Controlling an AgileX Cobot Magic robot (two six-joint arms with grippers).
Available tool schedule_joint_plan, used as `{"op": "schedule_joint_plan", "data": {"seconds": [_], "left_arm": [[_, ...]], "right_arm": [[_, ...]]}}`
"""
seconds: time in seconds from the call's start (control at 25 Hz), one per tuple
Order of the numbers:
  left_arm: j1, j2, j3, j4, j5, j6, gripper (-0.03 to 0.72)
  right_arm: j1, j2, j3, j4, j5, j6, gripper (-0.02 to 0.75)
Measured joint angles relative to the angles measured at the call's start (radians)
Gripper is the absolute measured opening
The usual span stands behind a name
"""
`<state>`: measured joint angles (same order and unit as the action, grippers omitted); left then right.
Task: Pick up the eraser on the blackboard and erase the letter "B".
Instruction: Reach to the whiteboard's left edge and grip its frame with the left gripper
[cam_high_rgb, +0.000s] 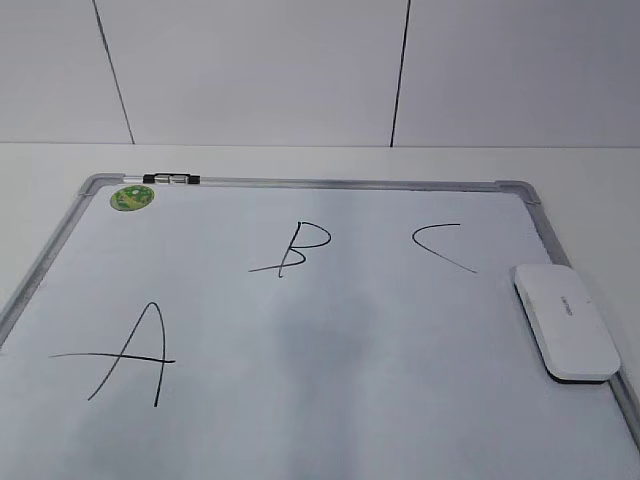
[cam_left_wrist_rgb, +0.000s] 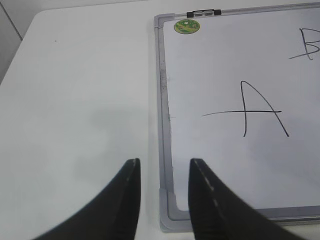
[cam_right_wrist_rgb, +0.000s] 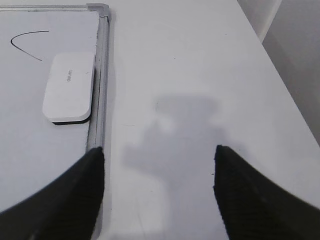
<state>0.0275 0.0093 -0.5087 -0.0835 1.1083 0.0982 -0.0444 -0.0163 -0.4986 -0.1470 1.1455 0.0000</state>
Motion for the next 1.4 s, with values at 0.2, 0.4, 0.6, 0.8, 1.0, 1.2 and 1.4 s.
{"op": "schedule_joint_plan", "data": {"seconds": [0.2,0.4,0.6,0.8,1.0,1.2,1.4], "left_arm": [[0.0,0.0,0.0,-0.002,0.0,0.0,0.291],[0.0,0.0,-0.002,-0.002,-0.009,0.0,0.477],[0.0,0.014,-0.047,-0.006,-0.049,0.0,0.52],[0.0,0.13,-0.077,-0.008,-0.05,0.0,0.523],[0.0,0.257,-0.1,-0.01,-0.073,0.0,0.524],[0.0,0.369,-0.108,-0.024,-0.181,0.0,0.525],[0.0,0.528,-0.11,-0.031,-0.233,0.007,0.521]], "right_arm": [[0.0,0.0,0.0,0.0,0.0,0.0,0.54],[0.0,0.0,0.0,0.0,0.0,0.0,0.54],[0.0,0.0,0.0,0.0,0.0,0.0,0.54],[0.0,0.0,0.0,-0.001,0.0,0.0,0.54],[0.0,0.01,-0.042,0.094,-0.024,-0.082,0.54],[0.0,0.233,-0.168,0.201,-0.058,-0.152,0.54],[0.017,0.456,-0.339,0.283,-0.082,-0.16,0.54]]}}
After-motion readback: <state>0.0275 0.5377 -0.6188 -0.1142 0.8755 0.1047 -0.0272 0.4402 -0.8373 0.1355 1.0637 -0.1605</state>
